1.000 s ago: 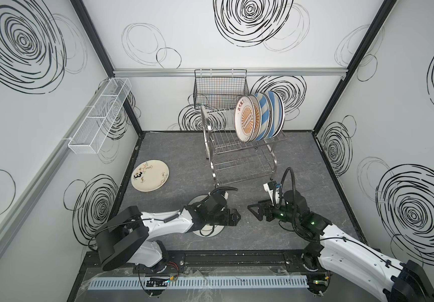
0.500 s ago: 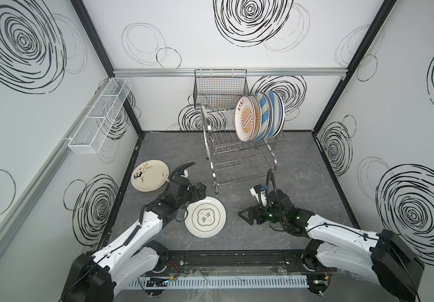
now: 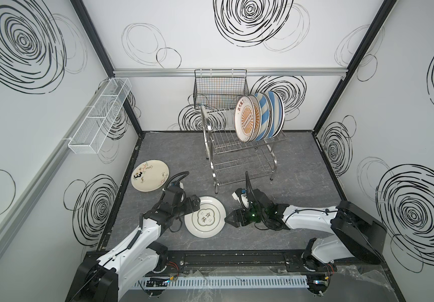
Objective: Load the plates into the dish rack
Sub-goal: 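Slide the white plate toward the right gripper with the left while the right approaches, then push the white plate's edge with the left gripper while the right gripper grips it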
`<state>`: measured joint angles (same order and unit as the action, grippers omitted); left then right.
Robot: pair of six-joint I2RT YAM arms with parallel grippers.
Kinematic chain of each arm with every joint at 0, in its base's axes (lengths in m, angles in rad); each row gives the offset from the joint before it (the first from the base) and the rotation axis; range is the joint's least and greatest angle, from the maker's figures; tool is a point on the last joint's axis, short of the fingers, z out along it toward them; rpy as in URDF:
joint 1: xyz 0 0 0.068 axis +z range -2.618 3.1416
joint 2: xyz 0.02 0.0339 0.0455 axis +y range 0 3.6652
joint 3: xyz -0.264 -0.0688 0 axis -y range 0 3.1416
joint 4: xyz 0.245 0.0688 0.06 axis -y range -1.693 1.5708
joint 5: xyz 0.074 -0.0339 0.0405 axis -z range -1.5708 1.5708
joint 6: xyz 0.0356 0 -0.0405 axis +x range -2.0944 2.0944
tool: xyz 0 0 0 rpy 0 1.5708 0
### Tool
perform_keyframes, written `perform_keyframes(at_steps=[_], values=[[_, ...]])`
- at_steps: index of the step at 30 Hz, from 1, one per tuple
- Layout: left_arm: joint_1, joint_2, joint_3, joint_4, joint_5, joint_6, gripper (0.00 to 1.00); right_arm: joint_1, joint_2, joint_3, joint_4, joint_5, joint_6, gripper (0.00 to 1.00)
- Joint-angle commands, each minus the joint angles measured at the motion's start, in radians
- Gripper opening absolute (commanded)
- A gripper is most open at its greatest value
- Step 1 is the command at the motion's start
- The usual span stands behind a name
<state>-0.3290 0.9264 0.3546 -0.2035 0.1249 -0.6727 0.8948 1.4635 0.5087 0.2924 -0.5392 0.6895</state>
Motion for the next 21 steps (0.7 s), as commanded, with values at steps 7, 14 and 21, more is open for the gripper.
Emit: perform_keyframes(at_steps=[7, 14, 21], values=[[-0.026, -0.013, -0.04, 0.099, 0.051, -0.035, 0.96, 0.002, 0.103, 0.053, 0.112, -0.009, 0.048, 0.73], [-0.041, -0.004, -0.056, 0.122, 0.063, -0.041, 0.96, -0.005, 0.161, 0.06, 0.151, -0.012, 0.089, 0.69], [-0.048, -0.001, -0.054, 0.125, 0.069, -0.039, 0.96, -0.01, 0.178, 0.057, 0.185, 0.008, 0.119, 0.61]])
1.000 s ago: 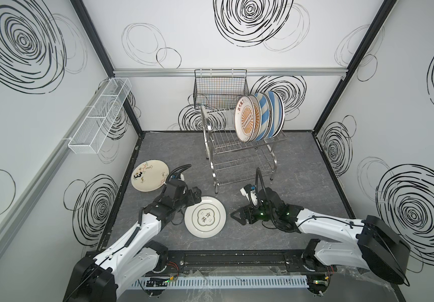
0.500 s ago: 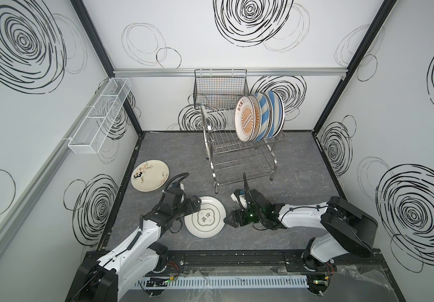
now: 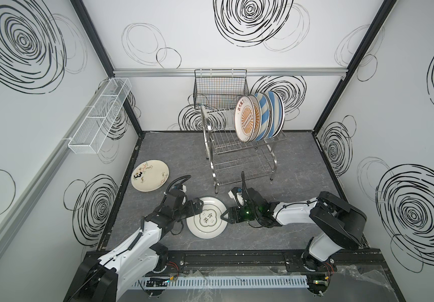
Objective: Load the plates into the dish rack
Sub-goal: 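Push the white plate's edge with the left gripper while the right gripper grips it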
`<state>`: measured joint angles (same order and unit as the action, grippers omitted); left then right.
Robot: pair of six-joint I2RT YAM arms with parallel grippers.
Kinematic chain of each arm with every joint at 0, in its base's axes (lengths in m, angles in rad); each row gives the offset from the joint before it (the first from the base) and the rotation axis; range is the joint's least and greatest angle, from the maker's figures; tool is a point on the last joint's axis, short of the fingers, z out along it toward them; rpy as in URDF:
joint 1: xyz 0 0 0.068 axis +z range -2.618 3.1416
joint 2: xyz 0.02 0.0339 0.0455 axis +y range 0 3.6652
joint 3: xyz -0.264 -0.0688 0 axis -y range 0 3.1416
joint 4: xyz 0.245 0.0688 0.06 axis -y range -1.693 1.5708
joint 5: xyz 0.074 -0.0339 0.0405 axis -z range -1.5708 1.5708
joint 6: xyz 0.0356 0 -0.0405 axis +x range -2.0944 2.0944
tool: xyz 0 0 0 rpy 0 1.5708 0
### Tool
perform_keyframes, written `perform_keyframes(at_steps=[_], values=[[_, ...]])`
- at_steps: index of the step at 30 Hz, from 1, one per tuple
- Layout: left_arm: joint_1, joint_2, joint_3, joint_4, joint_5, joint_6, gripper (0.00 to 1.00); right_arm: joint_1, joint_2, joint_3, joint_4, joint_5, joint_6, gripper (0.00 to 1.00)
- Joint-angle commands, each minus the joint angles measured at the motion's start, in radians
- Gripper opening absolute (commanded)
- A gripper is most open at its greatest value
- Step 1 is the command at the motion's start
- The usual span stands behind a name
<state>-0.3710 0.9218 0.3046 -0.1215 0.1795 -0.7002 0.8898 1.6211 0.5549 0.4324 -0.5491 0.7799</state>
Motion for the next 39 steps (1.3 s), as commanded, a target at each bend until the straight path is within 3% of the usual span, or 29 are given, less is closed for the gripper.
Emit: perform_keyframes(at_steps=[1, 11, 18, 26, 31, 36, 39], values=[[-0.008, 0.002, -0.005, 0.047, 0.019, -0.012, 0.96, -0.007, 0.03, 0.013, 0.052, 0.014, 0.034, 0.58], [-0.05, 0.007, -0.014, 0.068, 0.022, -0.015, 0.96, -0.008, 0.097, 0.025, 0.114, -0.023, 0.081, 0.45], [-0.065, -0.017, 0.013, 0.055, 0.013, -0.019, 0.96, -0.016, 0.055, 0.024, 0.081, 0.004, 0.082, 0.3], [-0.149, -0.029, 0.077, 0.022, -0.033, -0.017, 0.96, -0.019, -0.01, 0.022, 0.031, 0.04, 0.077, 0.14], [-0.165, -0.032, 0.103, -0.009, -0.052, -0.008, 0.96, -0.021, -0.085, 0.0, -0.02, 0.074, 0.079, 0.02], [-0.133, -0.031, 0.179, -0.089, -0.067, 0.049, 0.96, -0.025, -0.208, -0.017, -0.134, 0.115, 0.067, 0.0], [-0.068, -0.028, 0.239, -0.128, -0.033, 0.101, 0.96, -0.025, -0.321, -0.03, -0.22, 0.158, 0.061, 0.0]])
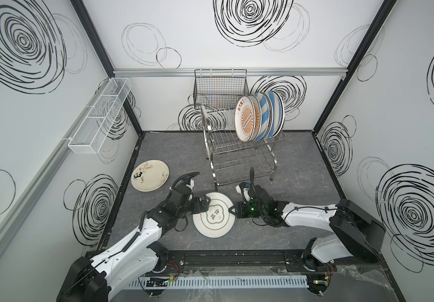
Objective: Load the plates into the dish rack
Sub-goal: 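Push the white plate's edge with the left gripper while the right gripper grips it, then lift the green-rimmed white plate upright with the right gripper while the left withdraws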
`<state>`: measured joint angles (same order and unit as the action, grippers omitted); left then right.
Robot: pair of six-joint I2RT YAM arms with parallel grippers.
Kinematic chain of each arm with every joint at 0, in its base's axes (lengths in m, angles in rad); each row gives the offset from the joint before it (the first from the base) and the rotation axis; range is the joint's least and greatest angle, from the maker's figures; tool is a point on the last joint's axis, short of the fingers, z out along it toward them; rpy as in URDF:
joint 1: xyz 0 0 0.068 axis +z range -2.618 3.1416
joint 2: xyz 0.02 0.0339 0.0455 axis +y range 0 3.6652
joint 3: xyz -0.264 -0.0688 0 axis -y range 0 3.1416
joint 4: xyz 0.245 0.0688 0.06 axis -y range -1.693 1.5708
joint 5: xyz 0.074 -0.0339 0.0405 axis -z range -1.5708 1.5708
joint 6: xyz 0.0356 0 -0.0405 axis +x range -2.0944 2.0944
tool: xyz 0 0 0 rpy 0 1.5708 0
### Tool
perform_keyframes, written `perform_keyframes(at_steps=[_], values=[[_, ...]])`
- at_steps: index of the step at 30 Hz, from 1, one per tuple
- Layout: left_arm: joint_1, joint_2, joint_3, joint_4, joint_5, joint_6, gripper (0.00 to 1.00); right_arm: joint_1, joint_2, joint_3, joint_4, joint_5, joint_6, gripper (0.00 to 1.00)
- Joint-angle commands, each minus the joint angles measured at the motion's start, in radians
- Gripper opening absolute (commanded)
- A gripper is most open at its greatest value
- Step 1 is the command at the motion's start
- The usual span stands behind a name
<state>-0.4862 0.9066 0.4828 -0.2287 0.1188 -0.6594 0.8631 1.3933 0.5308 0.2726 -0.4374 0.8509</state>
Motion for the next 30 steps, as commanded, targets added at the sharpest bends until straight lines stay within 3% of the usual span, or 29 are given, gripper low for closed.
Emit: perform_keyframes(at_steps=[1, 8, 17, 25, 30], values=[[0.078, -0.008, 0.081, -0.03, 0.047, 0.081, 0.96, 0.001, -0.135, -0.011, -0.086, 0.059, -0.009, 0.0], [0.289, 0.085, 0.239, -0.096, 0.14, 0.256, 0.96, 0.002, -0.366, 0.043, -0.314, 0.153, -0.096, 0.0], [0.501, 0.131, 0.27, -0.062, 0.242, 0.354, 0.96, 0.001, -0.49, 0.408, -0.744, 0.398, -0.288, 0.0], [0.515, 0.134, 0.267, -0.069, 0.217, 0.362, 0.96, 0.001, -0.427, 0.765, -0.922, 0.462, -0.41, 0.0], [0.508, 0.126, 0.263, -0.071, 0.207, 0.364, 0.96, -0.004, -0.317, 0.992, -0.972, 0.572, -0.467, 0.0]])
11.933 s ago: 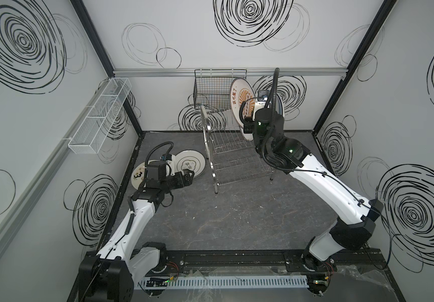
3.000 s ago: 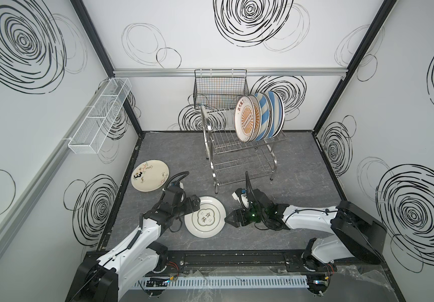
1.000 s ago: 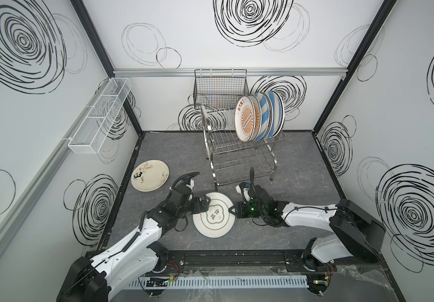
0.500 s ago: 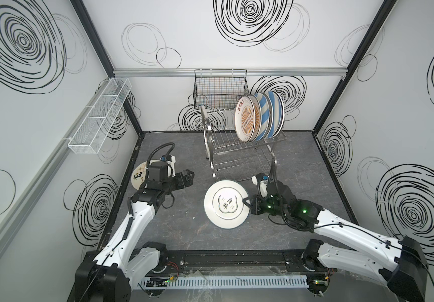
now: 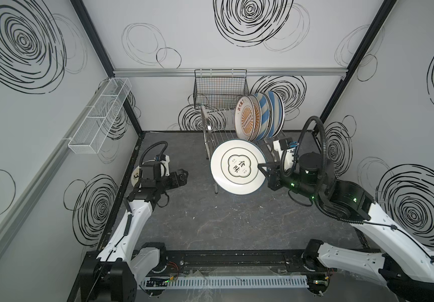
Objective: Load the plates into the dish rack
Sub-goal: 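Lift the green-rimmed white plate upright with the right gripper while the left withdraws, then lower the white plate into a rack slot with the right gripper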
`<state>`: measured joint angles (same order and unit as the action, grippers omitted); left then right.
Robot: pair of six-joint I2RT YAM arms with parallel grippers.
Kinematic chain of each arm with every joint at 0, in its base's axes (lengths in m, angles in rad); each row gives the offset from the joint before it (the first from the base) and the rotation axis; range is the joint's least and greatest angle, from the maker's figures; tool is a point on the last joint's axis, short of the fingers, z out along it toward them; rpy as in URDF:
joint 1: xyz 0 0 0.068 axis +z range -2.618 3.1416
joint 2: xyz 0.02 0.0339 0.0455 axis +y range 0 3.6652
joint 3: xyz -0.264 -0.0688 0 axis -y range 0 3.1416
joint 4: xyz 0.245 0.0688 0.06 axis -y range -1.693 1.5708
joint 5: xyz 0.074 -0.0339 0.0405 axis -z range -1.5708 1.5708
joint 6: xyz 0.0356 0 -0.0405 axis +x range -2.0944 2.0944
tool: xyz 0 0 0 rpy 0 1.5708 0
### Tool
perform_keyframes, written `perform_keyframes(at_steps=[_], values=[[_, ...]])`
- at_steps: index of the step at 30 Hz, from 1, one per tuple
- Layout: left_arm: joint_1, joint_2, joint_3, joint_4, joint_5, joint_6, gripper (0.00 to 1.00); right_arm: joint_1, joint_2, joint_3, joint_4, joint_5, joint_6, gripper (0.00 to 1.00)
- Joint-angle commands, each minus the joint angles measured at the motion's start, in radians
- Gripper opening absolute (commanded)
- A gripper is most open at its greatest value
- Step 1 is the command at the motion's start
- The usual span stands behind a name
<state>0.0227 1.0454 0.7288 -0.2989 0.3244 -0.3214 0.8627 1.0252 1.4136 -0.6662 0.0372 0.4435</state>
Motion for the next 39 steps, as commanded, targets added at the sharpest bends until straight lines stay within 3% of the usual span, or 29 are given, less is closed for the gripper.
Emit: perform_keyframes(at_steps=[1, 8, 14, 24, 39], values=[[-0.003, -0.012, 0.015, 0.0, 0.004, 0.027, 0.96, -0.004, 0.074, 0.153, -0.037, 0.126, -0.071, 0.0], [-0.016, -0.02, 0.006, -0.003, 0.003, 0.027, 0.96, -0.018, 0.352, 0.52, -0.067, 0.365, -0.169, 0.0], [-0.027, -0.013, 0.006, -0.004, 0.002, 0.027, 0.96, -0.03, 0.528, 0.721, -0.004, 0.482, -0.222, 0.0], [-0.031, -0.014, -0.003, -0.003, 0.014, 0.022, 0.96, 0.005, 0.61, 0.659, 0.279, 0.839, -0.314, 0.0], [-0.037, -0.001, -0.003, 0.002, 0.053, 0.015, 0.96, 0.018, 0.769, 0.696, 0.373, 0.957, -0.358, 0.0]])
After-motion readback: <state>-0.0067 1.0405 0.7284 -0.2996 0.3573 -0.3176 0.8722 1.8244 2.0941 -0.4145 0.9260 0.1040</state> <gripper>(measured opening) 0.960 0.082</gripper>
